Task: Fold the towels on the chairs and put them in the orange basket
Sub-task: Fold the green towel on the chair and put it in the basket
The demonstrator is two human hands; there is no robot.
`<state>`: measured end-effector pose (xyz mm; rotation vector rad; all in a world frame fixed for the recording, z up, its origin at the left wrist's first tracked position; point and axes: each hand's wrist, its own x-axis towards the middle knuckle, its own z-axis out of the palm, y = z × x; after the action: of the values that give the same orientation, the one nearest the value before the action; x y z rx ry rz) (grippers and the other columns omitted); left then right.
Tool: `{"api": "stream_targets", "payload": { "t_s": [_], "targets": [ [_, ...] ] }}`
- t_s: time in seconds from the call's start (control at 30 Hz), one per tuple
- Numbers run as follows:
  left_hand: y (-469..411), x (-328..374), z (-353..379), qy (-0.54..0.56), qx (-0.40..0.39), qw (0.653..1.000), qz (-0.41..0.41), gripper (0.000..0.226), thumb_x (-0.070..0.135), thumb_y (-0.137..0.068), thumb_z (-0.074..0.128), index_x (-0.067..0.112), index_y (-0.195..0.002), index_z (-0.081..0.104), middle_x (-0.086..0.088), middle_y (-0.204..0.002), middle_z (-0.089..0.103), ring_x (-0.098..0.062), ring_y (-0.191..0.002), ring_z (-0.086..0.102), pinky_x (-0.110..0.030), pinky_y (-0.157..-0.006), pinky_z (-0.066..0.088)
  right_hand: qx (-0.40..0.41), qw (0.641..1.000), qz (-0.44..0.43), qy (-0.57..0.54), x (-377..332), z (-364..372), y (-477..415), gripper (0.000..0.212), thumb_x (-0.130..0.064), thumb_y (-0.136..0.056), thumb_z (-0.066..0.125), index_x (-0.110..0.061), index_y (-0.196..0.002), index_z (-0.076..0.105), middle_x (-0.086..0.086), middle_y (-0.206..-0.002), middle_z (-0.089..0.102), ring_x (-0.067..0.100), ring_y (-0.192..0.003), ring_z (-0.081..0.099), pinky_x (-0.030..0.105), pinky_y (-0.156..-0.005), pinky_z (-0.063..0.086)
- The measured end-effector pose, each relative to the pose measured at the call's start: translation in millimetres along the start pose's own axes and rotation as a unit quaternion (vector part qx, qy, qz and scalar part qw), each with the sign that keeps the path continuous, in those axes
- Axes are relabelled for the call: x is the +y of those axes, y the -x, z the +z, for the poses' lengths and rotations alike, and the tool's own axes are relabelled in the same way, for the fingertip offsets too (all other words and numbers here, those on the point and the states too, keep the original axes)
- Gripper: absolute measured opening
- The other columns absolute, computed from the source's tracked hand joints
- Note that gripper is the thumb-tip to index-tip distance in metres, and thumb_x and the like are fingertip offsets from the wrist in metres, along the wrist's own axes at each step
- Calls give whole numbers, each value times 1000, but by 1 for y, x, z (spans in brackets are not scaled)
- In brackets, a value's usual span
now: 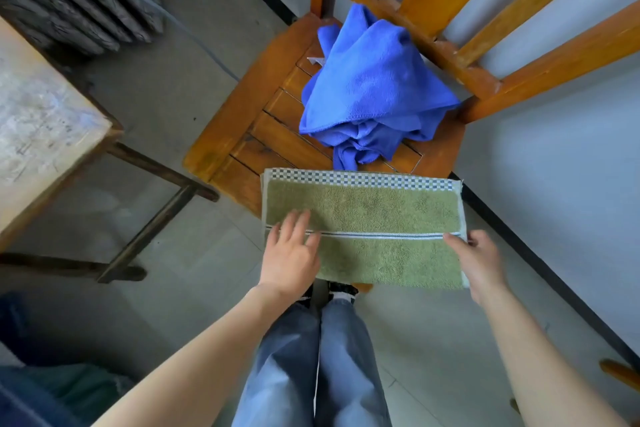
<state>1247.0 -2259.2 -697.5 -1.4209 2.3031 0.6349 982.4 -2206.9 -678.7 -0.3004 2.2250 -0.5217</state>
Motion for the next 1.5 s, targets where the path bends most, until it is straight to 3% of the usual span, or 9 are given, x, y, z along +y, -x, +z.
{"api": "stream_targets", "payload": {
  "t_s": [0.3, 0.67, 0.87, 1.0, 1.07, 1.13, 1.23, 1.37, 1.5],
  "targets": [
    [-21, 15, -6, 30, -96, 994, 42, 47, 23, -94, 40, 20, -141, 35, -5, -157, 9, -25, -145, 3, -41, -117, 10, 153, 986, -58, -15, -13, -35, 0, 32, -8, -82, 65, -10, -59, 44, -5, -47, 40, 7, -42, 37, 14, -39, 28],
    [-18, 3, -3, 279, -100, 952, -73, 48, 23, -95, 45, 18, -142, 37, -1, -157, 11, -26, -142, 17, -42, -113, 25, -87, 952, -258, 140, -55, 28, 69, 40, -6, -70, 75, -23, -62, 40, -1, -86, 45, 12, -71, 44, 22, -62, 27],
    [-22, -3, -23, 685, -86, 688, -224, 30, 35, -100, 33, 24, -100, 60, -5, -104, 64, -22, -92, 61, -30, -79, 49, -185, 953, -211, 114, -35, 111, 75, 29, -11, -76, 70, -18, -68, 43, 2, -124, 53, 14, -121, 48, 18, -72, 27],
    [-21, -4, -26, 724, -78, 644, -235, 33, 39, -101, 24, 25, -108, 53, 7, -97, 64, -15, -89, 62, -28, -78, 50, -230, 948, -198, 94, -21, 120, 70, 14, -15, -84, 65, -11, -95, 58, -2, -141, 41, 13, -84, 54, 20, -81, 39],
    [-21, -4, -19, 686, -60, 687, -234, 32, 39, -99, 31, 23, -119, 52, 0, -118, 60, -24, -112, 57, -40, -96, 45, -215, 945, -219, 113, -12, 111, 68, 17, -16, -89, 57, -7, -103, 62, -2, -140, 44, 14, -78, 55, 20, -80, 41],
    [-18, -1, -6, 532, -9, 817, -223, 46, 33, -96, 43, 15, -139, 39, -8, -143, 43, -28, -132, 40, -43, -110, 33, -106, 920, -329, 186, 2, 97, 63, 23, -15, -89, 49, -4, -97, 67, 4, -129, 57, 22, -91, 59, 27, -80, 48],
    [-5, 11, 6, 186, 127, 973, -56, 55, 23, -82, 53, 7, -133, 43, -21, -138, 46, -40, -123, 47, -47, -99, 41, 7, 804, -493, 332, 27, 75, 47, 36, -21, -80, 41, -9, -96, 70, 11, -119, 64, 22, -106, 48, 34, -76, 54],
    [10, 33, 37, -27, 111, 981, 159, 69, 38, -57, 72, 12, -119, 59, -17, -129, 57, -35, -119, 54, -44, -95, 47, -58, 683, -558, 468, 51, 60, 28, 52, -36, -64, 75, -17, -111, 68, 12, -129, 58, 25, -123, 37, 43, -88, 51],
    [16, 34, 58, -63, 26, 986, 153, 94, 47, -36, 87, 11, -120, 61, -15, -127, 59, -32, -116, 58, -45, -95, 47, -110, 634, -551, 532, 55, 59, 18, 98, -29, -41, 89, -16, -130, 49, 15, -137, 50, 30, -128, 33, 47, -94, 46]
  ]
}}
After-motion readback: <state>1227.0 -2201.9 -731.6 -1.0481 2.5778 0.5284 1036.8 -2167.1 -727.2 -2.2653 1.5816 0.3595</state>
